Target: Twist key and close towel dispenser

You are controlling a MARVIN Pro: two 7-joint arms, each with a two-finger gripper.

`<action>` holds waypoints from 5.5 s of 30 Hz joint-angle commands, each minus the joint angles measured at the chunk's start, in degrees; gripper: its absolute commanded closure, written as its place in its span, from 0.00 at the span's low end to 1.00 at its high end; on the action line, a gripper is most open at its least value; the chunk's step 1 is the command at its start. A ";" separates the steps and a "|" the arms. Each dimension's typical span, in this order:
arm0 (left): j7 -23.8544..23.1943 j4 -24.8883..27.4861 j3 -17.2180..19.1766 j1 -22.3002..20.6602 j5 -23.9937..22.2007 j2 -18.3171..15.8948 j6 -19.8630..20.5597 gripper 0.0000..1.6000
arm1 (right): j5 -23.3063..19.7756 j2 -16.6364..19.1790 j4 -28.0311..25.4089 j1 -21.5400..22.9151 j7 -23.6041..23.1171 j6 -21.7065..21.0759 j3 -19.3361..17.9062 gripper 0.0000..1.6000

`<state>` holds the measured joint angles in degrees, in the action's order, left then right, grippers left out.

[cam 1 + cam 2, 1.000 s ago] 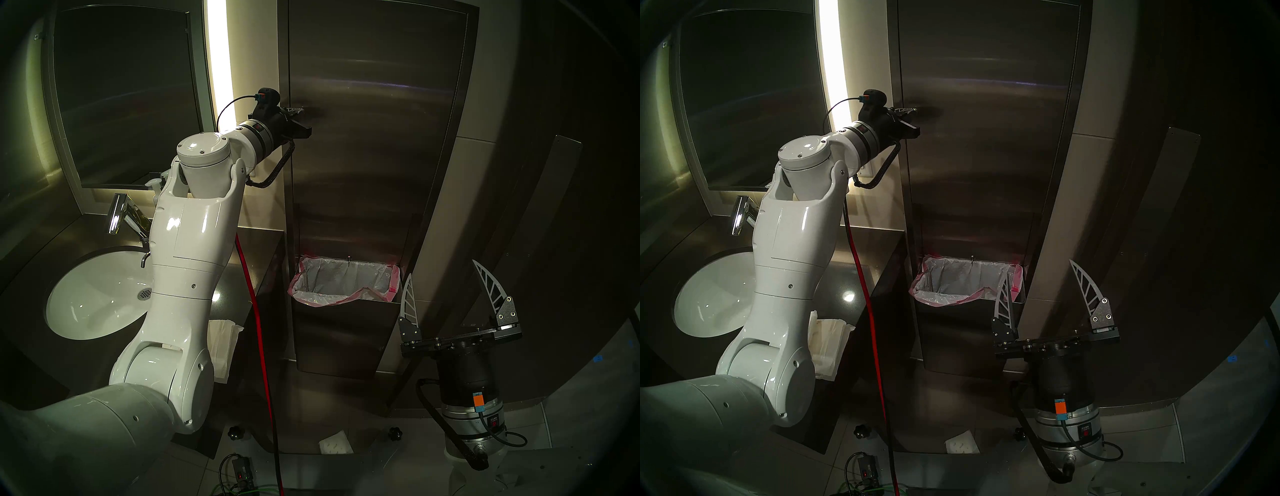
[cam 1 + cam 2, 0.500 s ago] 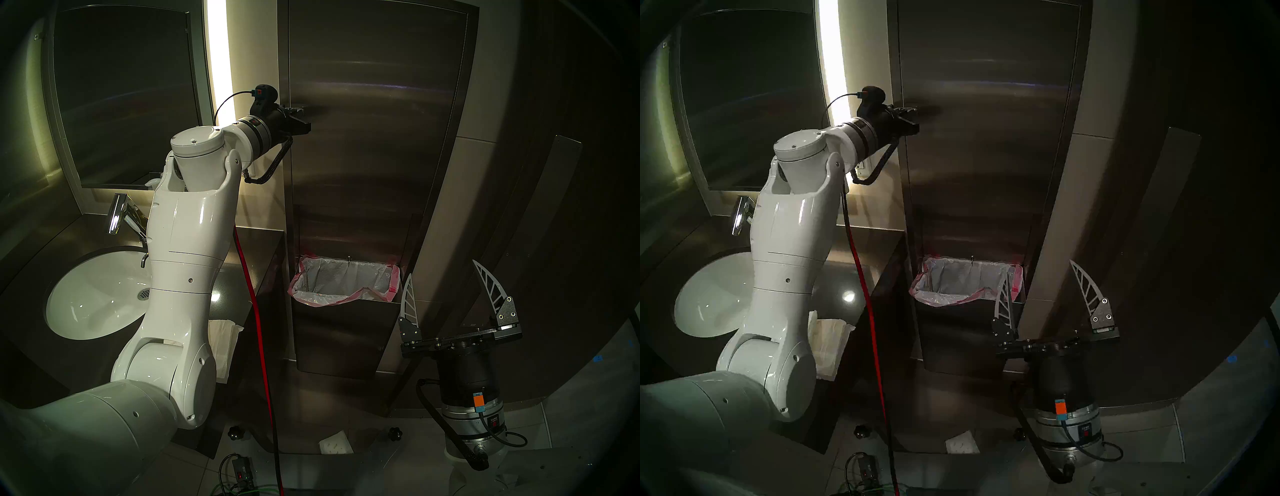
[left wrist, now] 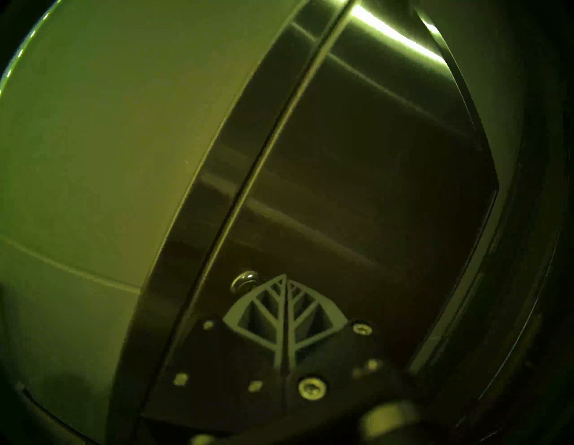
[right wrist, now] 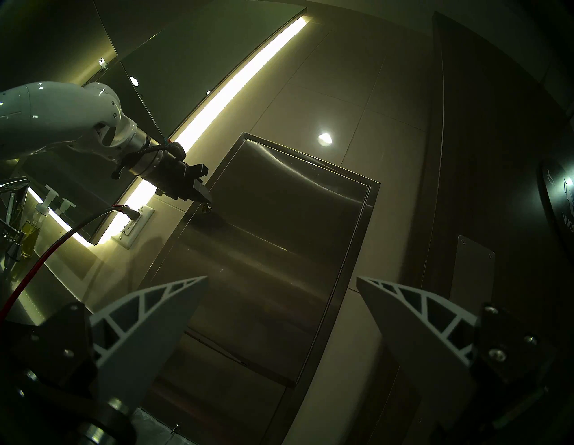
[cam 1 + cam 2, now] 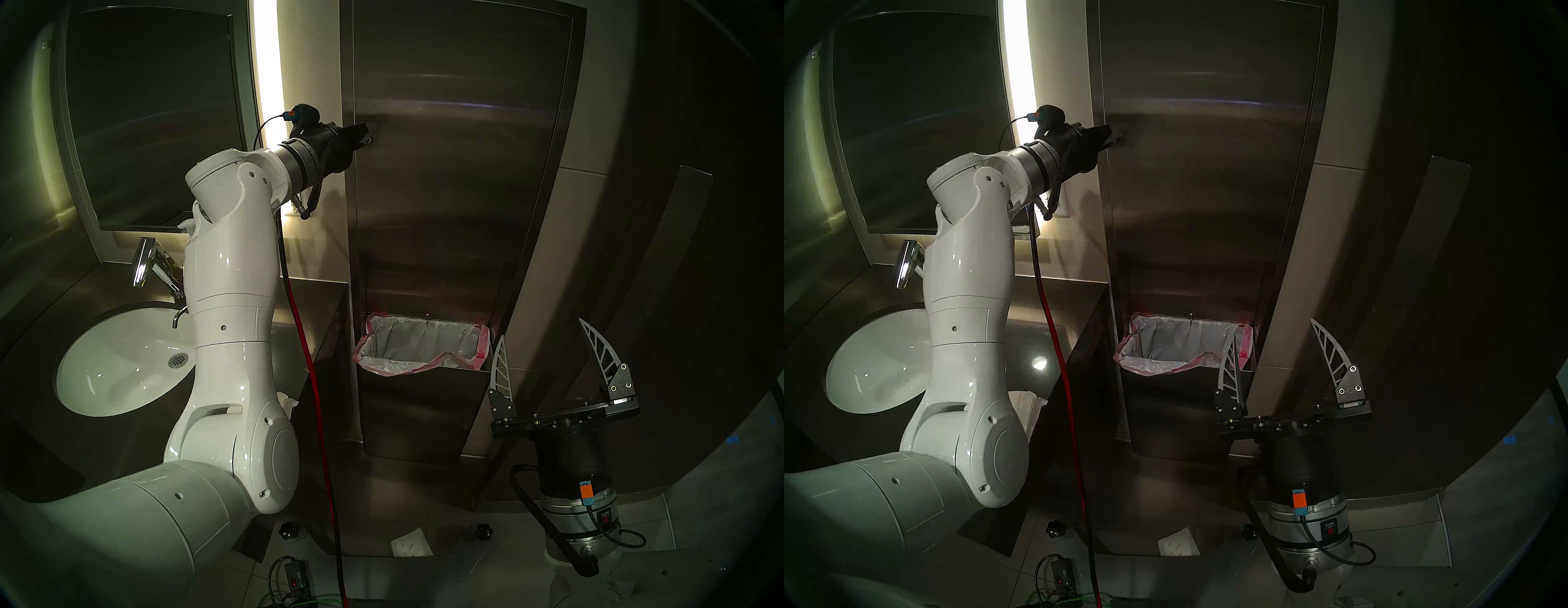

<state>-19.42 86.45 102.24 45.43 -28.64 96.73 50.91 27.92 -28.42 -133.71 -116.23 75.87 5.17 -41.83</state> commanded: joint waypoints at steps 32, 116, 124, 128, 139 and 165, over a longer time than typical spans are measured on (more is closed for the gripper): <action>2.57 12.35 -7.38 2.84 4.93 -4.33 -0.47 0.00 | 0.53 -0.02 -0.59 0.19 0.36 0.09 0.21 0.00; -13.60 12.93 -13.71 14.78 8.83 -13.85 -8.88 0.00 | 0.15 0.15 -0.41 0.63 0.43 0.06 0.56 0.00; -13.50 19.44 -11.82 21.17 8.83 -15.41 -6.18 0.00 | 0.14 0.16 -0.40 0.67 0.43 0.06 0.59 0.00; -13.25 23.05 -10.31 24.53 8.64 -15.73 -4.96 0.00 | 0.15 0.16 -0.41 0.69 0.44 0.06 0.60 0.00; -10.72 30.26 -7.10 31.33 9.38 -15.82 -1.33 0.00 | 0.17 0.18 -0.45 0.72 0.46 0.06 0.65 0.00; 10.92 51.93 -9.74 50.30 15.43 -5.94 -0.46 0.00 | 0.38 0.21 -0.58 0.74 0.63 -0.01 0.79 0.00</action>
<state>-13.25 134.45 95.17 92.60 -13.73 87.96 54.01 27.89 -28.09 -133.70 -115.50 76.29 5.16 -41.07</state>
